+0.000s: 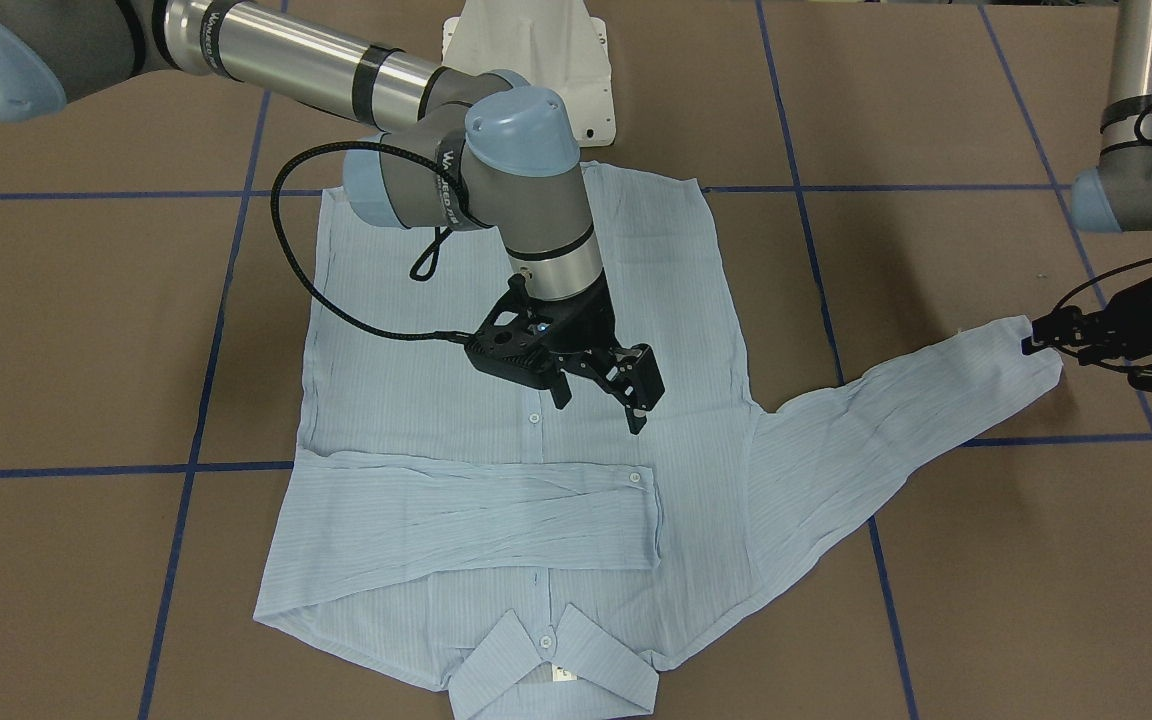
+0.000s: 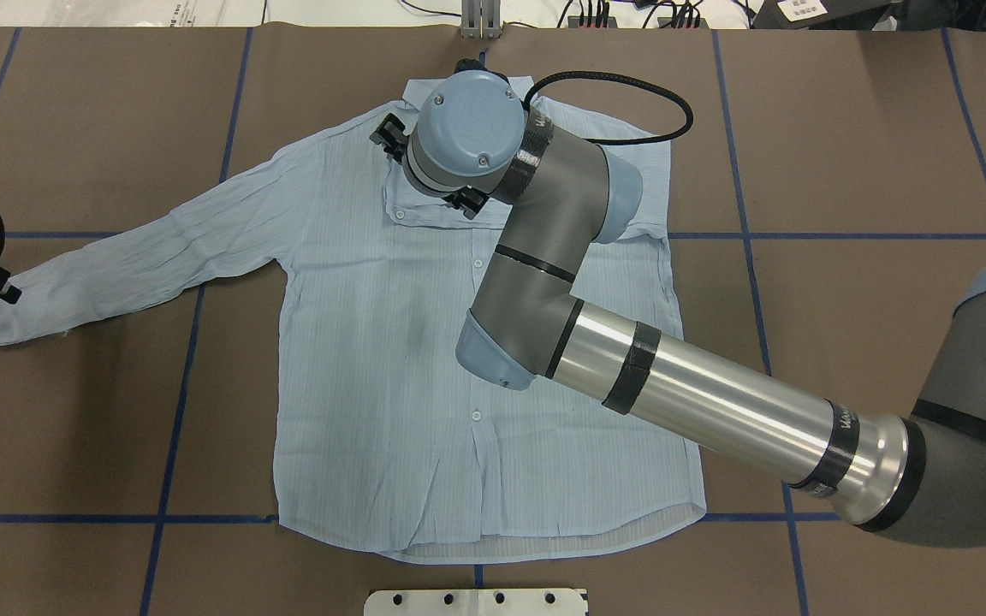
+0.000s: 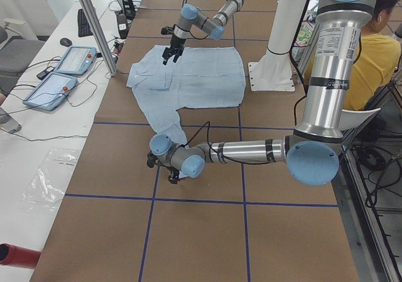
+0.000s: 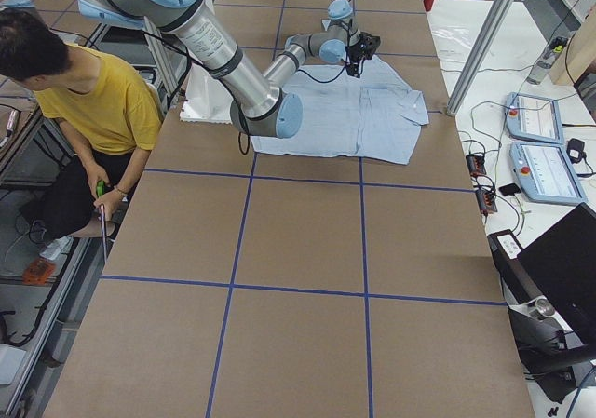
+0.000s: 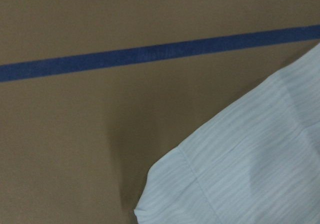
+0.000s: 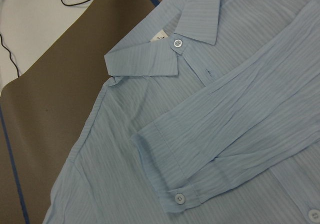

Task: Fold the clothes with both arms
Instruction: 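Release the sleeve near the collar while the left gripper grasps the other cuff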

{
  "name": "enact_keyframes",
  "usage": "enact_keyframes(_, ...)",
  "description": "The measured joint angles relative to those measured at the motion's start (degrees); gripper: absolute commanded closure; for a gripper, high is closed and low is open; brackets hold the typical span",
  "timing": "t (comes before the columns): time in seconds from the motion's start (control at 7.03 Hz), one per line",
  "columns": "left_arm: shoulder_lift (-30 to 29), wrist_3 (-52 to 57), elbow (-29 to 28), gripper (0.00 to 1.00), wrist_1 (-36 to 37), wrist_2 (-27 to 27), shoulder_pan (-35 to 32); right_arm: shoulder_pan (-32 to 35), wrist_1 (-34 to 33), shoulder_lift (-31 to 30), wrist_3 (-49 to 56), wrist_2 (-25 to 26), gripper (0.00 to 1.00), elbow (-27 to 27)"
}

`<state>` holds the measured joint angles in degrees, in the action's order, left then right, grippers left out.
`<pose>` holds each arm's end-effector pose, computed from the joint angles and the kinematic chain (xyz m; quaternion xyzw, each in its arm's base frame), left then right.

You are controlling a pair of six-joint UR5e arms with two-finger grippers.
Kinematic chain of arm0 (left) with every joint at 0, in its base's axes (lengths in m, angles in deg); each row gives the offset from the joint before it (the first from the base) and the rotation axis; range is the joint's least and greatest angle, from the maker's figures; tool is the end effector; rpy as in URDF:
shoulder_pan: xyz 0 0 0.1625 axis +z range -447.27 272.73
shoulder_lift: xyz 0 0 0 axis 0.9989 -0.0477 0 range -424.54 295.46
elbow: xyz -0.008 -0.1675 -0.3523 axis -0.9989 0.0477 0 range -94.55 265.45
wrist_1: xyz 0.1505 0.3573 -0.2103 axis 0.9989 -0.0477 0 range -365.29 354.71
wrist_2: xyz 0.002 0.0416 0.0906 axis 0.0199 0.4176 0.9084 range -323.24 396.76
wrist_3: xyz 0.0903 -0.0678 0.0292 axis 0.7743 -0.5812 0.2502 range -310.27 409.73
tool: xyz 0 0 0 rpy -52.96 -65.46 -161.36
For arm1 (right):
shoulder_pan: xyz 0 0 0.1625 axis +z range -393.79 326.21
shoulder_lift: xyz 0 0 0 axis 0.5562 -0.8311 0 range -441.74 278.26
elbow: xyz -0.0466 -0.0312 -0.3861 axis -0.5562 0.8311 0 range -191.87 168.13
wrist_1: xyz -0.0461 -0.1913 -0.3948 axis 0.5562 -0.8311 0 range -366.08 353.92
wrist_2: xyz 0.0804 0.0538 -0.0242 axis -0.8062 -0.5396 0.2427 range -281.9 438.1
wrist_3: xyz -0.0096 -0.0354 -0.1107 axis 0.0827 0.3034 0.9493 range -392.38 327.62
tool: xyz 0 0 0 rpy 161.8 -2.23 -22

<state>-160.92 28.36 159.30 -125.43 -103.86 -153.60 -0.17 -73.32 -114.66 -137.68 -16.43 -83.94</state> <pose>0.1921 -0.5457 0.6563 -0.0136 0.4499 0.0933 0.8881 -0.6000 -0.5481 0.0758 0.0483 -0.5129 0.3363 0.7884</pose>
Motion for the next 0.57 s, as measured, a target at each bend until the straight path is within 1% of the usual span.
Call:
enact_keyframes(0.28,-0.2,0.0,-0.6,0.15,-0.2,0.9,0.0,0.0,0.0,-0.2,0.1,0.0,0.0,0.0)
enact_keyframes(0.57,-0.3,0.2,-1.2,0.22,-0.3,1.2,0.1,-0.1,0.1,-0.3,0.1,0.1,0.0,0.1)
